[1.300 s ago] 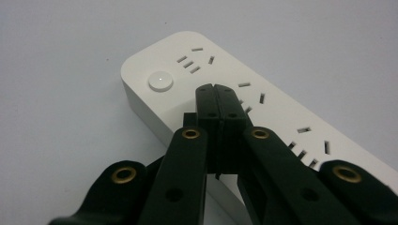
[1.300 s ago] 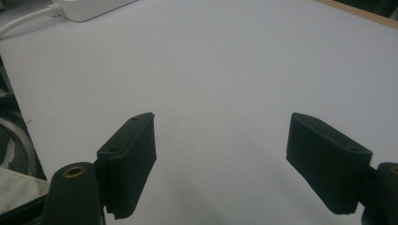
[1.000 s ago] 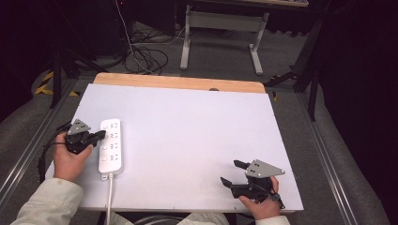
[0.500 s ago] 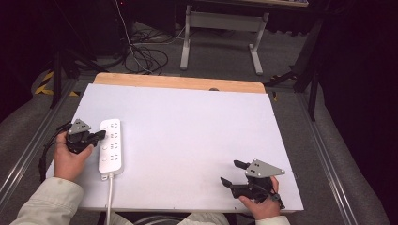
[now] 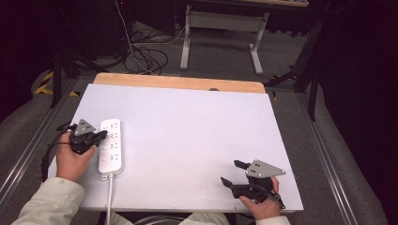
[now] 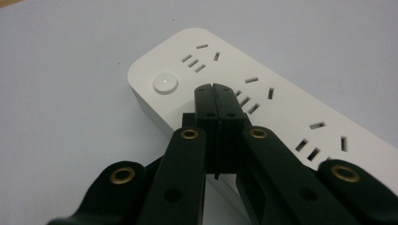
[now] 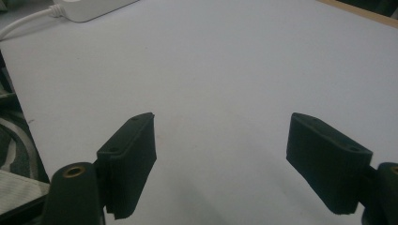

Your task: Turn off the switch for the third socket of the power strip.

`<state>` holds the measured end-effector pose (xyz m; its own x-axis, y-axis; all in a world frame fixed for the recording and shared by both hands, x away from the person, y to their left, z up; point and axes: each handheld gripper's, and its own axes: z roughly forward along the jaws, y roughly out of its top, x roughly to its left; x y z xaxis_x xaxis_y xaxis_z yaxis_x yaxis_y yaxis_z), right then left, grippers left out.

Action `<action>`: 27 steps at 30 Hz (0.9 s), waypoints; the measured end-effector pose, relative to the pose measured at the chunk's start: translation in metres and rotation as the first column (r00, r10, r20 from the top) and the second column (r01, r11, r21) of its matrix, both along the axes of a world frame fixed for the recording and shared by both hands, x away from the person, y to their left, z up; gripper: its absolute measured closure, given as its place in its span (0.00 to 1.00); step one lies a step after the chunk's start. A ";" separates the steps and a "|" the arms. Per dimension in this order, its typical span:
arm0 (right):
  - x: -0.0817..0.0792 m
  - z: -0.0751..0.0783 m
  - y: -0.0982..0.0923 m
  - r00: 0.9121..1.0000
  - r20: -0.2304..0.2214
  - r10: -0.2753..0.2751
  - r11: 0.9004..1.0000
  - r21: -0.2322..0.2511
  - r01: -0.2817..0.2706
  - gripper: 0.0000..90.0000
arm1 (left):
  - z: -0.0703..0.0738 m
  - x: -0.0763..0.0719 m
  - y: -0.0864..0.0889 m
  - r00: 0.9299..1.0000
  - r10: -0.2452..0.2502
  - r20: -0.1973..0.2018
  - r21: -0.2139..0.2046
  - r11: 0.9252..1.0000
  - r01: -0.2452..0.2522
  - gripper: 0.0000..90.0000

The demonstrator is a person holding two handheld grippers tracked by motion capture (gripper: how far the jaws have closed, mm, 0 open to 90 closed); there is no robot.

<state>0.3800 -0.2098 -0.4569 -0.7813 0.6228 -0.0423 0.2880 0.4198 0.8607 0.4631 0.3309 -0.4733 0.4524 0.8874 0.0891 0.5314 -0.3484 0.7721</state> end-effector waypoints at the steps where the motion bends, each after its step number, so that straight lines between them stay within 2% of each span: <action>1: 0.000 0.000 0.000 1.000 0.000 0.000 1.000 0.001 0.000 0.27 | 0.000 -0.001 0.000 1.000 0.003 -0.001 -0.010 1.000 -0.003 1.00; 2: 0.000 0.000 0.000 1.000 -0.001 0.000 1.000 0.002 0.000 0.27 | 0.001 -0.002 0.000 1.000 0.001 0.021 -0.033 0.999 0.000 1.00; 3: 0.001 0.000 0.000 1.000 -0.002 -0.001 1.000 0.002 0.001 0.27 | 0.002 -0.002 0.000 1.000 -0.010 -0.001 -0.057 0.998 0.010 1.00; 4: 0.001 0.000 0.000 1.000 -0.001 -0.001 1.000 0.001 0.001 0.27 | 0.003 -0.003 0.000 1.000 -0.010 -0.010 -0.063 0.998 0.009 1.00; 8: 0.001 0.000 0.000 1.000 0.001 -0.002 1.000 -0.003 0.002 0.27 | 0.011 -0.007 0.002 1.000 -0.017 0.006 -0.108 0.994 0.018 1.00; 13: 0.000 0.000 0.000 1.000 0.002 -0.001 1.000 -0.002 0.001 0.27 | 0.017 -0.013 0.002 1.000 -0.019 0.006 -0.114 0.993 0.020 1.00; 18: 0.001 0.000 -0.001 1.000 0.002 -0.003 1.000 0.001 0.003 0.27 | 0.025 -0.017 0.003 0.999 -0.024 0.022 -0.101 0.995 0.026 1.00; 26: 0.001 0.000 -0.001 1.000 0.002 -0.002 1.000 0.000 0.002 0.27 | 0.033 -0.021 0.004 0.999 -0.032 0.037 -0.107 0.994 0.036 1.00; 27: 0.001 0.000 -0.001 1.000 0.001 -0.003 1.000 0.000 0.003 0.27 | 0.034 -0.022 0.004 0.999 -0.034 0.036 -0.118 0.992 0.038 1.00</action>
